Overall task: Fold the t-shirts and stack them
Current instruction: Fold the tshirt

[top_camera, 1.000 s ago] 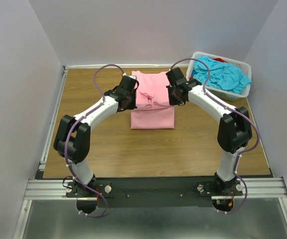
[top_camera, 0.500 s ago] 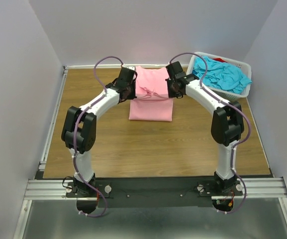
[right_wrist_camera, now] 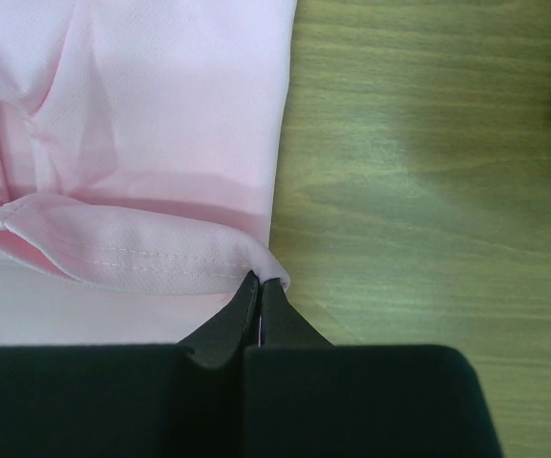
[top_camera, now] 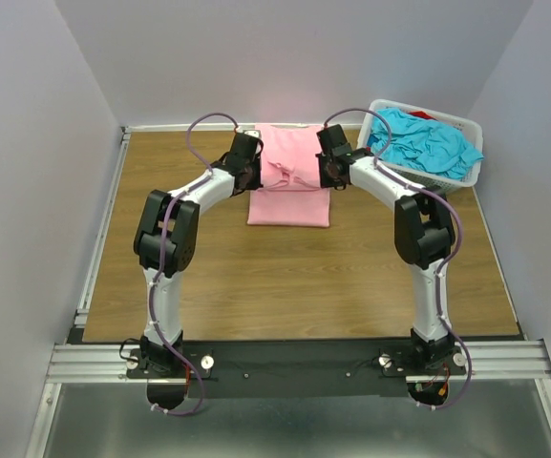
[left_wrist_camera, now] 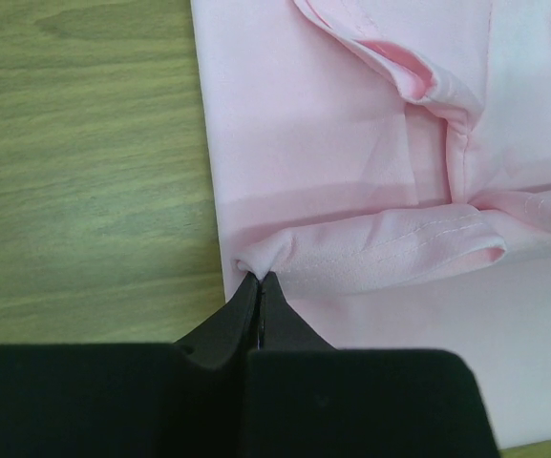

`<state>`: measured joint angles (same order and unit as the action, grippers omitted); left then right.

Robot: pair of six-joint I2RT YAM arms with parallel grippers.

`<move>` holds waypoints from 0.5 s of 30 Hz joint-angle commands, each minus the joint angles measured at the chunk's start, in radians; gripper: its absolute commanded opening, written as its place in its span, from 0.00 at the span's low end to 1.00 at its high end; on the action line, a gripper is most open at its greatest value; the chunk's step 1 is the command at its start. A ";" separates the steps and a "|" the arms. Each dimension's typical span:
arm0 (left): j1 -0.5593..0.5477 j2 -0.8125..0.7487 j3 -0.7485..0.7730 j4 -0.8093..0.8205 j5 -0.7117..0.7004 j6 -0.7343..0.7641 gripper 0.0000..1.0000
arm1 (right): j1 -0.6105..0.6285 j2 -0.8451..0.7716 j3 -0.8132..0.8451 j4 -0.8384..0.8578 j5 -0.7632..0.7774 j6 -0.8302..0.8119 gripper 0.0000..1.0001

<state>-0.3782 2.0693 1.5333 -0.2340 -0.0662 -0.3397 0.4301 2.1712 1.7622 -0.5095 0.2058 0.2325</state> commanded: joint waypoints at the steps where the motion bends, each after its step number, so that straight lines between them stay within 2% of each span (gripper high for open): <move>1: 0.013 0.015 0.042 0.056 0.005 0.025 0.00 | -0.013 0.035 0.013 0.066 0.043 -0.021 0.01; 8: 0.015 0.003 0.013 0.102 -0.009 0.025 0.00 | -0.014 0.030 0.008 0.091 0.053 -0.027 0.01; 12: 0.018 0.008 -0.010 0.119 -0.020 0.011 0.00 | -0.016 0.025 -0.003 0.117 0.053 -0.028 0.07; 15: 0.019 0.003 -0.024 0.143 -0.029 0.004 0.00 | -0.014 0.027 0.002 0.126 0.052 -0.030 0.08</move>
<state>-0.3721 2.0808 1.5379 -0.1432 -0.0673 -0.3294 0.4232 2.1902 1.7622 -0.4240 0.2211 0.2146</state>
